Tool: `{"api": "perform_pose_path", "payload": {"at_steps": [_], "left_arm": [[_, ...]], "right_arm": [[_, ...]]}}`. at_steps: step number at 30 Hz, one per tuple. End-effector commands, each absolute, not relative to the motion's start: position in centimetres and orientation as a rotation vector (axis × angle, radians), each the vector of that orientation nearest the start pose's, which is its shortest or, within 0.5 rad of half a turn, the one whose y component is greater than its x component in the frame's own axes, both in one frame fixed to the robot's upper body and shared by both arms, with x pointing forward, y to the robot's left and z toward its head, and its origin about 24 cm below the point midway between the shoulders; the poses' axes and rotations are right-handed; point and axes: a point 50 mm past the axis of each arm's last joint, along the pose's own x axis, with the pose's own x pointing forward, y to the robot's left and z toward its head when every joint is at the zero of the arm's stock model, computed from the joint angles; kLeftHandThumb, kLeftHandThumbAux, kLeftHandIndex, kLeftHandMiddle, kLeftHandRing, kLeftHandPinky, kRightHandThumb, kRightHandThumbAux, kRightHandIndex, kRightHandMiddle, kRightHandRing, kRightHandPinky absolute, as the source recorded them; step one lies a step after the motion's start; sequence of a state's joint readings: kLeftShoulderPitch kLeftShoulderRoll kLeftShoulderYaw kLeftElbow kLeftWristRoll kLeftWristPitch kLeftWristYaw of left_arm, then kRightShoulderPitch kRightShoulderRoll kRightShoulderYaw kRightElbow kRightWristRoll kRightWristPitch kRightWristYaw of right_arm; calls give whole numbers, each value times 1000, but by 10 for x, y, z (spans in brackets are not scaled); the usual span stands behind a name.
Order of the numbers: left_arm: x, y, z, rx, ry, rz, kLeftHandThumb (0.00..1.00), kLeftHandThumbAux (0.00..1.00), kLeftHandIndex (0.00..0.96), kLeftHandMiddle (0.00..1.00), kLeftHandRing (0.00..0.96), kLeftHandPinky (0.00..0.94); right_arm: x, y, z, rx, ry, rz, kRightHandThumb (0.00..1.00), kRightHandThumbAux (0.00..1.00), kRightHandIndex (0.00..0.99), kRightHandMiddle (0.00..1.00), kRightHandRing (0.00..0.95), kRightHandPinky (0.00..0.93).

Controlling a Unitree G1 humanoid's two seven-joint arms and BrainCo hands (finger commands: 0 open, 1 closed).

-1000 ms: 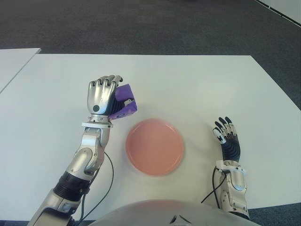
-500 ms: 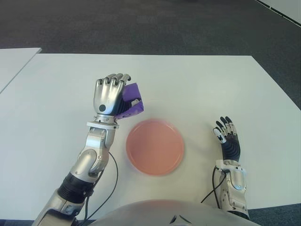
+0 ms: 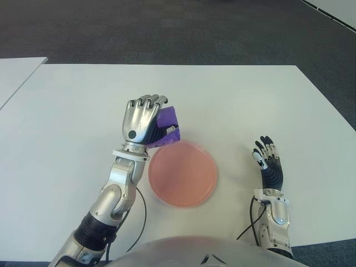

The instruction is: Put the tissue paper into the plate.

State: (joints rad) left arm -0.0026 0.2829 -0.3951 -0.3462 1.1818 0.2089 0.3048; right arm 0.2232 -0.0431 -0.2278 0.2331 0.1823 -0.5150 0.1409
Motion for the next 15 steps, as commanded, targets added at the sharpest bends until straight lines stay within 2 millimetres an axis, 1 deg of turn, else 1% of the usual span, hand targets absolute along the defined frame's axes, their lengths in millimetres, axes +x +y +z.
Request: {"api": "perform_pose_path", "payload": {"at_steps": [1, 8, 15], "left_arm": [[225, 110, 110, 1302, -529, 142, 952, 649, 384, 512, 534, 813], [224, 108, 105, 1310, -530, 137, 952, 649, 385, 512, 534, 814], [224, 106, 105, 1286, -539, 128, 953, 647, 388, 516, 534, 817]], "right_arm": [[176, -222, -17, 55, -54, -195, 80, 539, 1, 86, 82, 87], [175, -221, -18, 54, -56, -181, 79, 531, 0, 86, 89, 112], [176, -221, -23, 72, -51, -180, 81, 537, 0, 78, 83, 99]]}}
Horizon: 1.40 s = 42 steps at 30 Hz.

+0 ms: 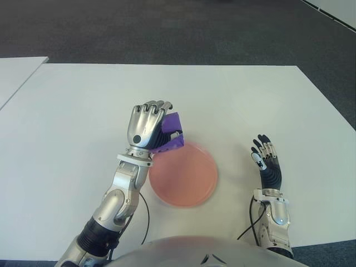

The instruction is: Put the tissue paper into the plate.

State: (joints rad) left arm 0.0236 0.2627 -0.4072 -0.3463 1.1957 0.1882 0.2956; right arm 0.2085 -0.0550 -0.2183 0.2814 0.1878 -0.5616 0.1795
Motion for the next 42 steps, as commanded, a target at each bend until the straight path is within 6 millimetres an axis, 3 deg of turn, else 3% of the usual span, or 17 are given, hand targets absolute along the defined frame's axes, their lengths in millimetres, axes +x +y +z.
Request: {"api": "perform_pose_path", "payload": {"at_steps": [1, 12, 21, 42], "left_arm": [[223, 105, 105, 1278, -541, 126, 953, 647, 388, 516, 534, 817], [219, 94, 101, 1215, -575, 115, 954, 646, 391, 518, 539, 827], [216, 87, 89, 1190, -570, 77, 954, 646, 391, 517, 538, 824], [212, 75, 86, 1171, -611, 65, 955, 645, 395, 516, 537, 826]], "right_arm": [[176, -221, -24, 69, -42, -183, 77, 537, 0, 74, 78, 90], [175, -220, -31, 68, -12, -201, 69, 594, 0, 48, 49, 68], [175, -218, -31, 67, -12, -200, 70, 599, 0, 47, 47, 68], [177, -212, -32, 67, -13, -199, 70, 599, 0, 47, 47, 68]]}}
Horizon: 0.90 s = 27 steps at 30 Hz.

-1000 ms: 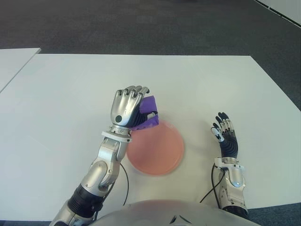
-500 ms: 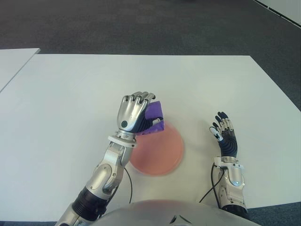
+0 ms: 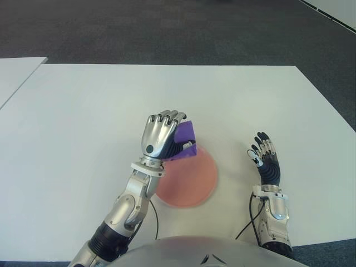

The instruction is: Put the tissue paper into the plate.

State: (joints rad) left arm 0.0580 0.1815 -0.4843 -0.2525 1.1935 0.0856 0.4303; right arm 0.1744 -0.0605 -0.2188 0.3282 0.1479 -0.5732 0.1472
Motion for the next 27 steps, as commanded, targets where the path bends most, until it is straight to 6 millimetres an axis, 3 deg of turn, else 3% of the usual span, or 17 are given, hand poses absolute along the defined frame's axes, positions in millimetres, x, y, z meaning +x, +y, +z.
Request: {"api": "perform_pose_path", "payload": {"at_steps": [1, 22, 24, 26, 27], "left_arm": [[211, 74, 86, 1166, -603, 57, 954, 645, 394, 515, 537, 822], [206, 72, 83, 1157, -552, 32, 953, 648, 388, 510, 530, 813], [206, 72, 84, 1122, -539, 40, 897, 654, 406, 556, 704, 819], [205, 73, 84, 1098, -524, 44, 802, 671, 419, 676, 750, 810], [205, 73, 85, 1092, -519, 45, 654, 568, 423, 709, 755, 796]], "right_arm": [[177, -212, -31, 67, -14, -199, 70, 599, 0, 47, 47, 68], [177, -210, -32, 67, -13, -199, 70, 599, 0, 47, 47, 68], [177, -210, -32, 67, -13, -199, 70, 599, 0, 47, 47, 68], [177, -209, -32, 67, -13, -199, 70, 599, 0, 47, 47, 68], [177, -209, -32, 67, -13, -199, 70, 599, 0, 47, 47, 68]]}}
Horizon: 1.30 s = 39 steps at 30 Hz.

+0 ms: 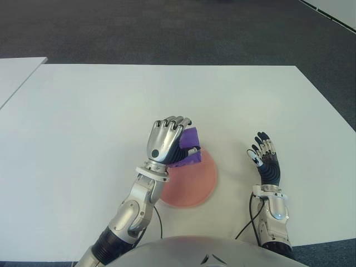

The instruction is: Put the tissue paper into the plate.

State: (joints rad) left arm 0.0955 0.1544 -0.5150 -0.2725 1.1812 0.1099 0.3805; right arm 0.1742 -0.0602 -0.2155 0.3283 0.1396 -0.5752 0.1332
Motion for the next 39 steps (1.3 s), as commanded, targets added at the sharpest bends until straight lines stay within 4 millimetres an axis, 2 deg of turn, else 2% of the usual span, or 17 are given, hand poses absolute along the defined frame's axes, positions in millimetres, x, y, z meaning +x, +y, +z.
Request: {"api": "perform_pose_path", "payload": {"at_steps": [1, 2, 3, 4, 6, 9, 11, 12, 14, 17, 35, 36, 37, 39], "left_arm": [[204, 74, 86, 1095, -506, 46, 600, 532, 425, 720, 757, 792], [204, 75, 86, 1098, -497, 47, 469, 419, 365, 615, 692, 745], [203, 75, 87, 1101, -482, 45, 385, 346, 327, 548, 650, 715], [202, 75, 88, 1103, -471, 44, 344, 304, 265, 454, 565, 655], [201, 75, 89, 1103, -454, 38, 252, 195, 111, 202, 296, 443], [199, 75, 92, 1108, -454, 32, 217, 133, 36, 66, 100, 254], [198, 75, 95, 1121, -464, 25, 216, 116, 18, 33, 51, 152], [198, 75, 97, 1127, -469, 21, 215, 108, 11, 21, 32, 97], [198, 76, 98, 1137, -473, 11, 216, 101, 5, 10, 16, 49], [197, 77, 99, 1145, -466, -16, 222, 94, 1, 3, 5, 16], [198, 79, 103, 1168, -445, -44, 219, 76, 0, 0, 0, 0], [198, 79, 103, 1172, -447, -43, 216, 76, 0, 0, 0, 0], [198, 80, 103, 1175, -448, -43, 209, 76, 0, 0, 0, 0], [199, 80, 103, 1179, -450, -41, 200, 76, 0, 0, 0, 0]], "right_arm": [[177, -209, -32, 67, -13, -199, 70, 599, 0, 47, 47, 68], [177, -209, -32, 67, -13, -199, 70, 599, 0, 47, 47, 68], [177, -209, -32, 67, -13, -199, 70, 599, 0, 47, 47, 68], [177, -209, -32, 66, -13, -199, 70, 599, 0, 47, 47, 68], [178, -209, -32, 67, -13, -199, 70, 599, 0, 47, 47, 68], [178, -209, -32, 67, -13, -199, 70, 599, 0, 47, 47, 68], [178, -209, -32, 67, -13, -199, 70, 599, 0, 47, 47, 68], [178, -209, -32, 66, -13, -199, 70, 599, 0, 47, 47, 68], [178, -209, -32, 67, -12, -199, 70, 599, 0, 47, 47, 68], [178, -209, -33, 66, -11, -199, 70, 599, 0, 47, 47, 68], [179, -209, -33, 66, -12, -199, 70, 599, 0, 47, 47, 68], [185, -181, -12, -18, 18, -148, 70, 599, 0, 47, 47, 68], [186, -165, 8, -96, 28, -154, 56, 621, 0, 45, 51, 87], [184, -155, 32, -186, 32, -202, 42, 636, 0, 43, 55, 104]]}}
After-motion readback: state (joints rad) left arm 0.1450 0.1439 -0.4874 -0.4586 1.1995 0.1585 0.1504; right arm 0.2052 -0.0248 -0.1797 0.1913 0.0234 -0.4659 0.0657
